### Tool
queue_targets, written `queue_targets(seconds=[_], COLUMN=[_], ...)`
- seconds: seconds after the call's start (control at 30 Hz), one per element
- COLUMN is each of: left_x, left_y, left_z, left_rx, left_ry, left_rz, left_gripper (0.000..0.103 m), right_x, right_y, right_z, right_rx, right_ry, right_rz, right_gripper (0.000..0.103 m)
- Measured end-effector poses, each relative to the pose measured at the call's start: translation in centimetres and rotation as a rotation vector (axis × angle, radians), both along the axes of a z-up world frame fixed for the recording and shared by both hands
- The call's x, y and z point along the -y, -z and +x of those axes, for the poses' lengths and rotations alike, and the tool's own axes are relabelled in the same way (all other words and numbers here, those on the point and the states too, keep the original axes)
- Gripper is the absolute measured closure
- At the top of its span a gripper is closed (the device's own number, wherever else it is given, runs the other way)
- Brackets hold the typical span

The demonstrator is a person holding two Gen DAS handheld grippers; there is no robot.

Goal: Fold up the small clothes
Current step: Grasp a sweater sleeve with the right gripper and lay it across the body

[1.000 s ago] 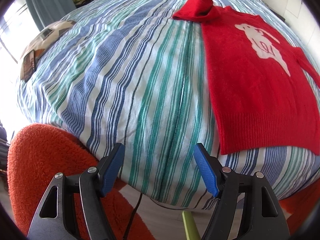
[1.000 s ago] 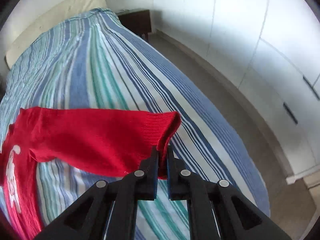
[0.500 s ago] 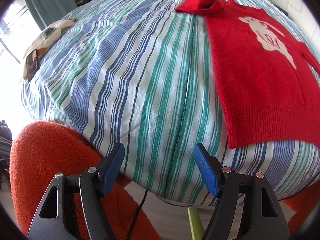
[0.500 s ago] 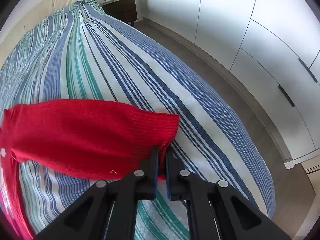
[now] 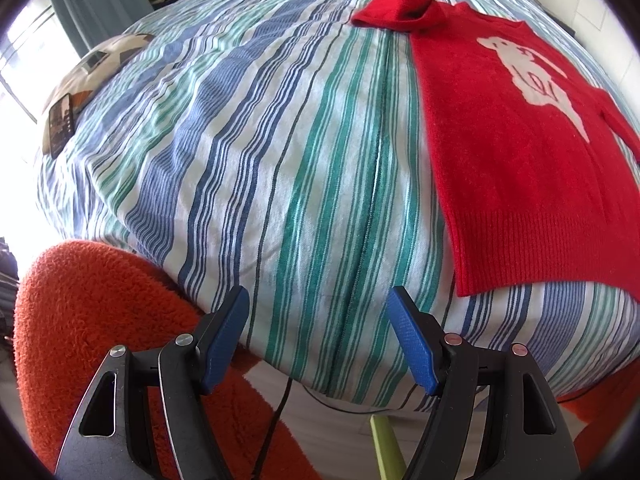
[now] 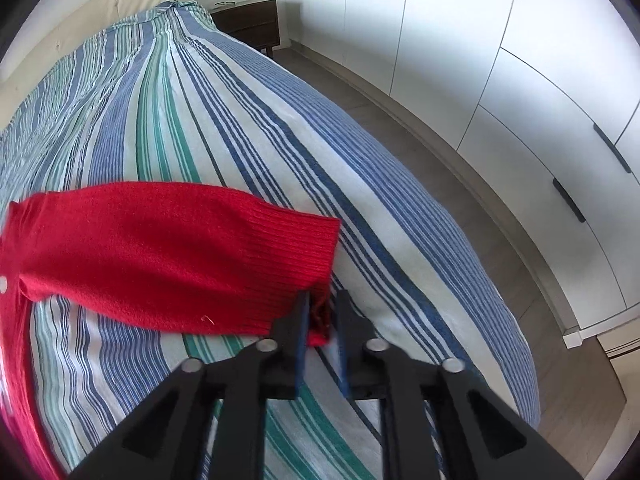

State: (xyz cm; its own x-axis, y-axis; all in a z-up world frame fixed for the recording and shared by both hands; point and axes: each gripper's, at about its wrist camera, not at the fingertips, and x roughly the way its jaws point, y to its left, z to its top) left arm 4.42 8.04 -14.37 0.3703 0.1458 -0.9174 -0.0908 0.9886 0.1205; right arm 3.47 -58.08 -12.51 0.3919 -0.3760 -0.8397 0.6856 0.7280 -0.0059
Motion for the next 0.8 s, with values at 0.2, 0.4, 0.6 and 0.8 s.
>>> queue_targets(seconds=[0.2,0.4,0.6,0.8], left_x=[0.4,0.4,0.4,-0.2], left_y=[-0.1,0.0,0.4,0.6], left_z=[-0.2,-0.1,0.3,0.4], left_rx=[0.0,0.001,-0.014,-0.019], left_ry=[0.012,0.018,0.015,-0.003], left_rz=[0.005,0.013,0.009,-0.001], left_gripper=[0.029,0.024,0.022,0.021], right_x=[0.5,-2.5,-9.5,-15.7], right_y=[-0.5,-3.7,-5.8,-2.6], right_z=[-4.1,-7.8,-9.5,-9.7], right_rx=[-0.004,0.121,0.241,0.275], right_ry=[0.099,0.066,-0.074,-0.118], right_rz=[0.006,-0.027,0.05,0.151], right_gripper=[0.025,0.025,0.023,0.023])
